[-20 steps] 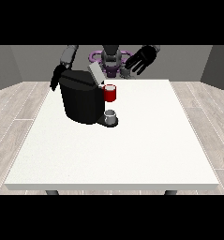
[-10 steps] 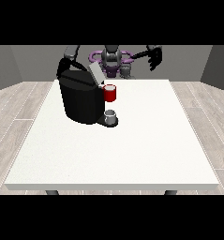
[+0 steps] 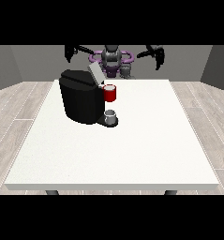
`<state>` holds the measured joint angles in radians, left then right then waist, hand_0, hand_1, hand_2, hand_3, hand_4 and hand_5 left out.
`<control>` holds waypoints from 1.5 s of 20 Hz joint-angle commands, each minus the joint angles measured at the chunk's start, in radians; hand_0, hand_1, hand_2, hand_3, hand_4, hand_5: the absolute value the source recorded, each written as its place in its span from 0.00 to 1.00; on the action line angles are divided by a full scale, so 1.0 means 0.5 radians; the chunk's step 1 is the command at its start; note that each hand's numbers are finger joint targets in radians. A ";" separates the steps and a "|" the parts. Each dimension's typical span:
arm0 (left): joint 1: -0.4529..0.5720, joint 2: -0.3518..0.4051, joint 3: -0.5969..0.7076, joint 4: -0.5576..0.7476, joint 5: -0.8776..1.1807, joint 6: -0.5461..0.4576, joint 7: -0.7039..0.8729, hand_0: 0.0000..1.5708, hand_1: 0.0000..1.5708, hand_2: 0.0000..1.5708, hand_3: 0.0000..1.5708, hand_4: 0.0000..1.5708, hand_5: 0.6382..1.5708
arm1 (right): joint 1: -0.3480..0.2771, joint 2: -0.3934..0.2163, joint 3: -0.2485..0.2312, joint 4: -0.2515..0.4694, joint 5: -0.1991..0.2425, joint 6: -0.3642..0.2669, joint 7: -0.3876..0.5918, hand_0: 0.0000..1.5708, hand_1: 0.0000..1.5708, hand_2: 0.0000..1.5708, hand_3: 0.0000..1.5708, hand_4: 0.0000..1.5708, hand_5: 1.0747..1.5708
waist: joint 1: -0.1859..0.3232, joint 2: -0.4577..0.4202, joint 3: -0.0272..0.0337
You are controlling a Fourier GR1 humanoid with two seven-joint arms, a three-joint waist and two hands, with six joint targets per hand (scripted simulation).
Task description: Insert the coffee pod into the coffee machine and close the lid
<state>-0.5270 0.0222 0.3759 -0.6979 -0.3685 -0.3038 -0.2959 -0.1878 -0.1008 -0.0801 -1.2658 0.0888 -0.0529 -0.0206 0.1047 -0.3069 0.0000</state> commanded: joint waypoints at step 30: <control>0.499 0.098 -0.384 -1.291 0.551 0.018 0.380 0.00 0.00 0.00 0.00 0.23 1.00 | -0.819 -0.161 -0.176 0.401 -0.293 0.213 0.219 0.00 0.00 0.00 0.00 0.00 1.00 | 0.115 0.600 0.000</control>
<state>-0.3026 0.0379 0.1640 -1.2884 -0.1310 -0.2802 -0.1169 -0.5724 -0.1684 -0.1724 -1.0884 -0.0455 0.0179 0.1050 0.1713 -0.0331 0.0001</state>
